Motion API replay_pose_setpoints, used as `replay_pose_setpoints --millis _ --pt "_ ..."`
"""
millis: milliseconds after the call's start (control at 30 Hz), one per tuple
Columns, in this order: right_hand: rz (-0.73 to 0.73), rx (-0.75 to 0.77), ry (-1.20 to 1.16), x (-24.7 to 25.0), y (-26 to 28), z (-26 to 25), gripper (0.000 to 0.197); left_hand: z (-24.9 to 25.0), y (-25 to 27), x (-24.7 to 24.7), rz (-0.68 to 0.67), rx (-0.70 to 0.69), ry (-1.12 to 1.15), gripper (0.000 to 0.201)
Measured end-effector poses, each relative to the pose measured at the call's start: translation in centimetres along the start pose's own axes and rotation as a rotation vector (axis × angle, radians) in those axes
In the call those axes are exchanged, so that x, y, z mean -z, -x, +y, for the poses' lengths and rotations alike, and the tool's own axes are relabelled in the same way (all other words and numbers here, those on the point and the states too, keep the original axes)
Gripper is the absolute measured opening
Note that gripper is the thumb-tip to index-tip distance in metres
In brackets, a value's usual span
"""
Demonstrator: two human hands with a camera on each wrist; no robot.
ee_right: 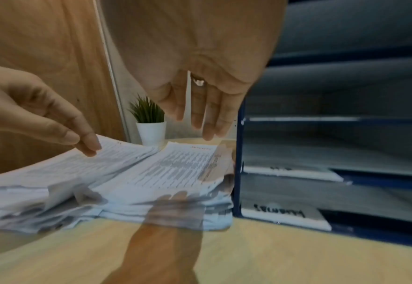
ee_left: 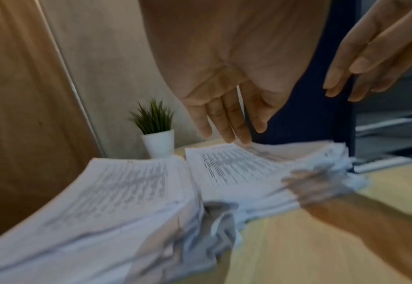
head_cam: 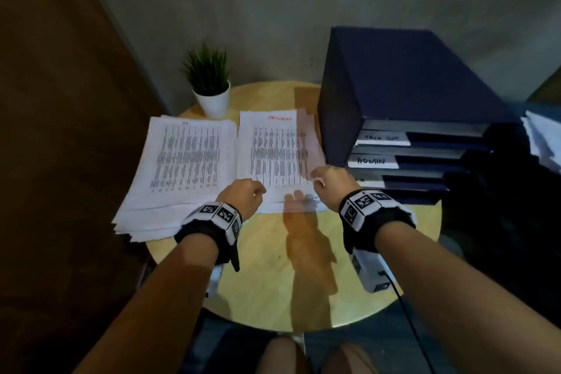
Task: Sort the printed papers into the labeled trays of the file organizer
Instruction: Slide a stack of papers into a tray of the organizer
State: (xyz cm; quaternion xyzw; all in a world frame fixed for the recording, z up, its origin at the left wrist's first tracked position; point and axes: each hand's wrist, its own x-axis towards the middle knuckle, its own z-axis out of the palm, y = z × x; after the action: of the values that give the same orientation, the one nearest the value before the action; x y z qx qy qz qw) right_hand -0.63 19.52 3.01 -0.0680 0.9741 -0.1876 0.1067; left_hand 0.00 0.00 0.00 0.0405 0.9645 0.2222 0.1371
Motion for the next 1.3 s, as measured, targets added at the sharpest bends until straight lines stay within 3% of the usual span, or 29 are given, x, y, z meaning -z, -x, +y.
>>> replay_pose_setpoints --millis 133,333,533,733,1033,1167,1233,1300 --pt "-0.057 -0.040 0.031 -3.6 -1.3 1.1 0.037 -1.1 -1.6 -2.8 -0.066 0.034 -0.065 0.033" --pt "-0.147 0.098 0.336 -6.7 -3.1 2.5 0.046 -2.0 -4.6 -5.9 -0.123 -0.007 -0.203 0.032" --pt "-0.155 0.117 0.516 -7.9 -5.8 3.7 0.046 -2.0 -7.5 -6.5 -0.195 -0.032 -0.389 0.057" --pt "-0.152 0.163 0.538 -8.8 -7.3 4.7 0.041 -1.7 -8.4 -5.5 -0.307 -0.017 -0.373 0.064" --pt "-0.026 0.208 0.613 -10.5 -6.5 5.3 0.036 -2.2 -8.4 -5.9 -0.300 -0.044 -0.425 0.063" --pt "0.062 0.212 0.491 -10.3 -6.6 5.2 0.035 -2.4 -8.4 -6.3 -0.295 -0.050 -0.422 0.063" --pt "0.048 0.142 0.391 -9.0 -6.4 4.3 0.027 -2.7 -8.4 -6.5 -0.283 -0.039 -0.400 0.065" --pt "0.078 0.116 0.306 -9.0 -6.7 4.5 0.033 -2.8 -8.3 -6.7 -0.247 -0.017 -0.343 0.063"
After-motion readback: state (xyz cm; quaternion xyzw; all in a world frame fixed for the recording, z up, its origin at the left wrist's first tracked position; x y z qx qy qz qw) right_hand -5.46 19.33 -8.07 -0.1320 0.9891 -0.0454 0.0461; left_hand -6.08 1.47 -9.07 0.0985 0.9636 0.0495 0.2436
